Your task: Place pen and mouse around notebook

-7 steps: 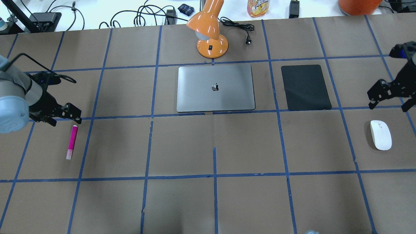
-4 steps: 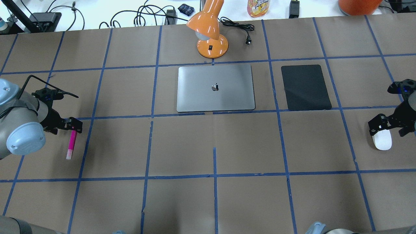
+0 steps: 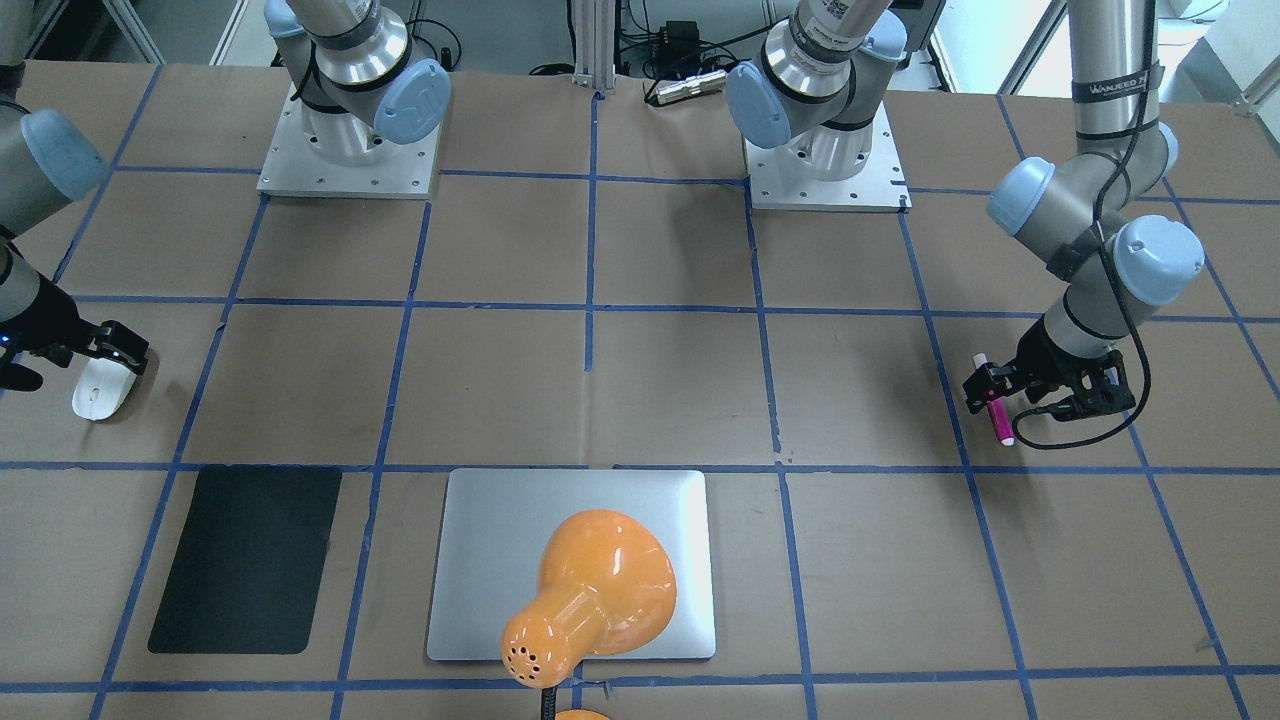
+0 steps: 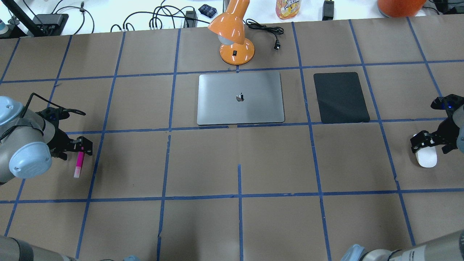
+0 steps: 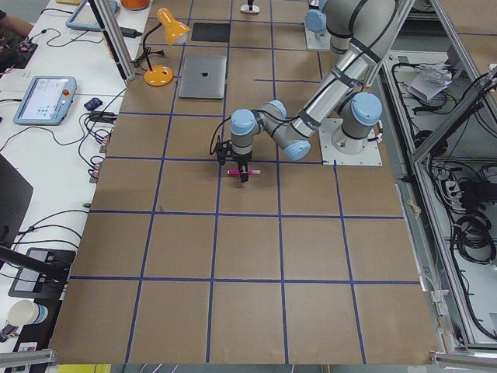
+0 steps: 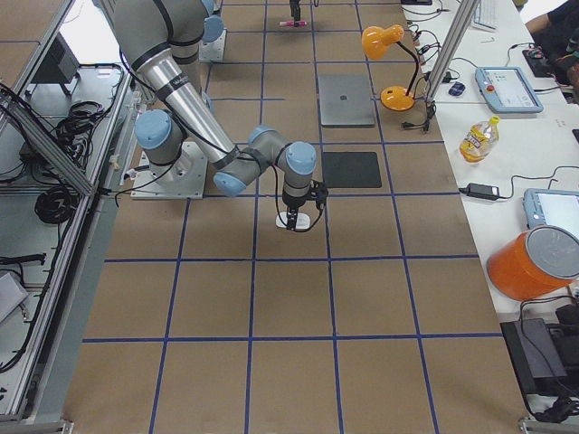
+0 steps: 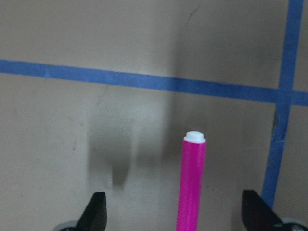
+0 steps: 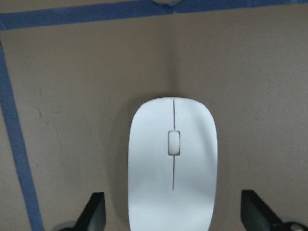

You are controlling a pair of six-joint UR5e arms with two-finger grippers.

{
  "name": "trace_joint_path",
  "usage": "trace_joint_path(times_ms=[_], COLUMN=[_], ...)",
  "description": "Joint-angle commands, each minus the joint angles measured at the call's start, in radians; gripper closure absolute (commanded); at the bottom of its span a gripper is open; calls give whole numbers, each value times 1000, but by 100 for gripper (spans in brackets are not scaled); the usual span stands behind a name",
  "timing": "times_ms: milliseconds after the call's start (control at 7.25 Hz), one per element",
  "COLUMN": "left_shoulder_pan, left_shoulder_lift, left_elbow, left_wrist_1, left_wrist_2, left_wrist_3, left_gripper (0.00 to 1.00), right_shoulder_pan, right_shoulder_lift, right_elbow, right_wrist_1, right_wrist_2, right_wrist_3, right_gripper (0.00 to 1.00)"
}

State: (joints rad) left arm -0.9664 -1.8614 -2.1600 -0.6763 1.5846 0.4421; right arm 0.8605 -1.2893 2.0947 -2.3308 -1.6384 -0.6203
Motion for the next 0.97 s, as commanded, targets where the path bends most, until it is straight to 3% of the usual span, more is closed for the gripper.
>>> trace_joint_path(times_ms=[0, 138, 276, 414, 552, 690, 828], left_shoulder_pan=[-9, -9, -9, -9, -12, -17, -35], left_shoulder_lift=[4, 11, 14, 14, 18, 31, 66], left_elbow=[-11, -15, -21, -27, -26, -11, 5], left_wrist_1=[0, -2, -5, -5, -5, -38, -92], left_wrist_2=[2, 18, 17, 14, 18, 20, 17], left_wrist_3=[10, 10, 9, 9, 3, -26, -157], left_gripper=[46, 75, 83, 85, 86, 86, 86], right_shoulder_pan=[-6, -6, -6, -6, -5, 3, 20], right_shoulder_lift=[33, 34, 36, 34, 33, 28, 16], right_elbow=[-9, -5, -10, -15, -22, -50, -99], right_wrist_1=[-4, -2, -1, 8, 7, 31, 88], right_wrist_2=[2, 2, 5, 14, 15, 17, 17], right_wrist_3=[1, 1, 1, 1, 1, 4, 13], right_gripper=[0, 7, 27, 63, 81, 87, 87])
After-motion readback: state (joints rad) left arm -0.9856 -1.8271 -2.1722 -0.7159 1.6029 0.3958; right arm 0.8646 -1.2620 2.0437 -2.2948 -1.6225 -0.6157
